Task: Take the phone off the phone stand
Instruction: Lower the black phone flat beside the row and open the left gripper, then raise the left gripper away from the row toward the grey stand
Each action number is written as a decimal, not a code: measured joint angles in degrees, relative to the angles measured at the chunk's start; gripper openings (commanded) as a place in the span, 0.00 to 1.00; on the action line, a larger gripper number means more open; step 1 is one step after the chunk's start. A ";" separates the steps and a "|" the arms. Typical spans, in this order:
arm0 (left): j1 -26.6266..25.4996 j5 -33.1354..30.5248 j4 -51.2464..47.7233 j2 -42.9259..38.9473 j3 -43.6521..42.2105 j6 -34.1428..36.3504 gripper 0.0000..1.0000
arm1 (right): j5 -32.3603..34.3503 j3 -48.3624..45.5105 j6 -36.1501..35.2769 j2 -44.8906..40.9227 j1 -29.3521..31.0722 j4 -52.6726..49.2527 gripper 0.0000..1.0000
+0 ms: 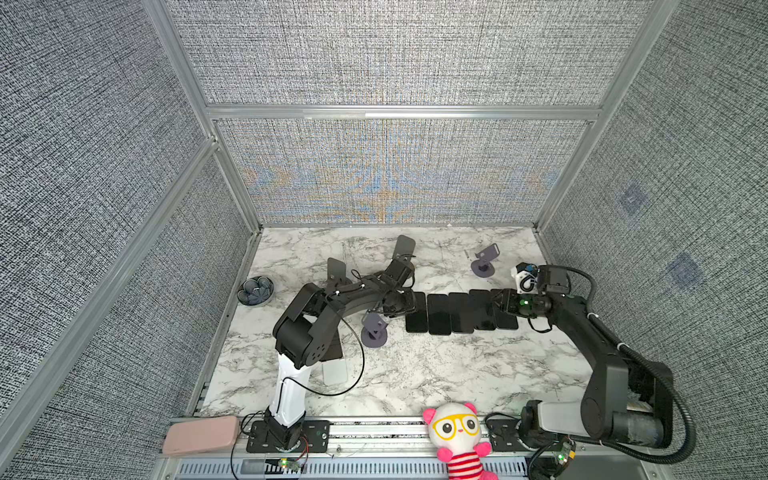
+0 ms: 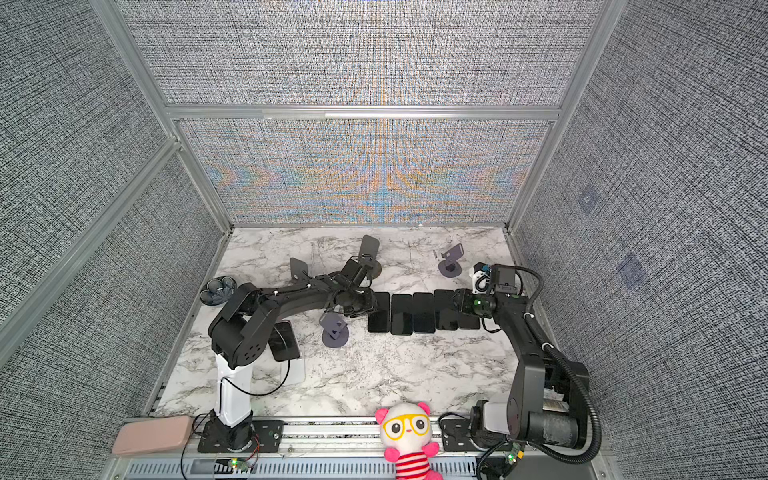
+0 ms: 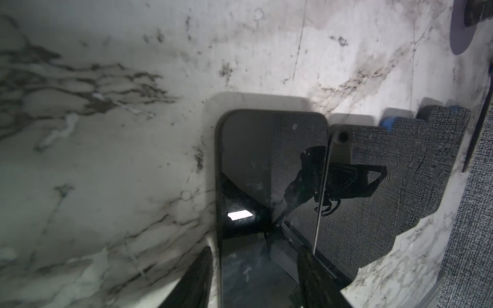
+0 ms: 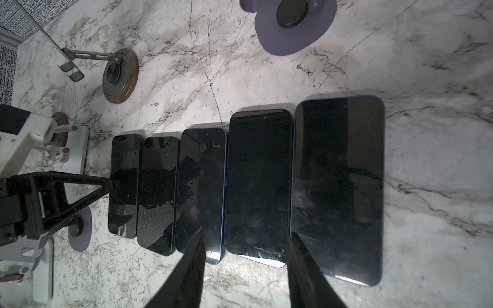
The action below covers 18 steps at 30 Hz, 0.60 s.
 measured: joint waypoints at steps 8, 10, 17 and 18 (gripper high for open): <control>-0.09 1.14 -0.44 1.20 1.88 0.76 0.61 | 0.00 -0.02 0.02 0.68 0.00 0.39 0.45; -0.11 1.51 -0.35 1.31 2.12 0.79 0.61 | 0.00 -0.02 0.02 0.70 0.00 0.39 0.45; -0.22 -0.44 -5.38 -2.67 4.66 6.58 0.66 | -0.17 0.02 -0.11 0.98 0.00 0.42 0.45; -0.22 -1.01 -6.69 -3.98 5.81 8.59 0.67 | -0.42 0.04 -0.15 1.31 0.00 0.42 0.45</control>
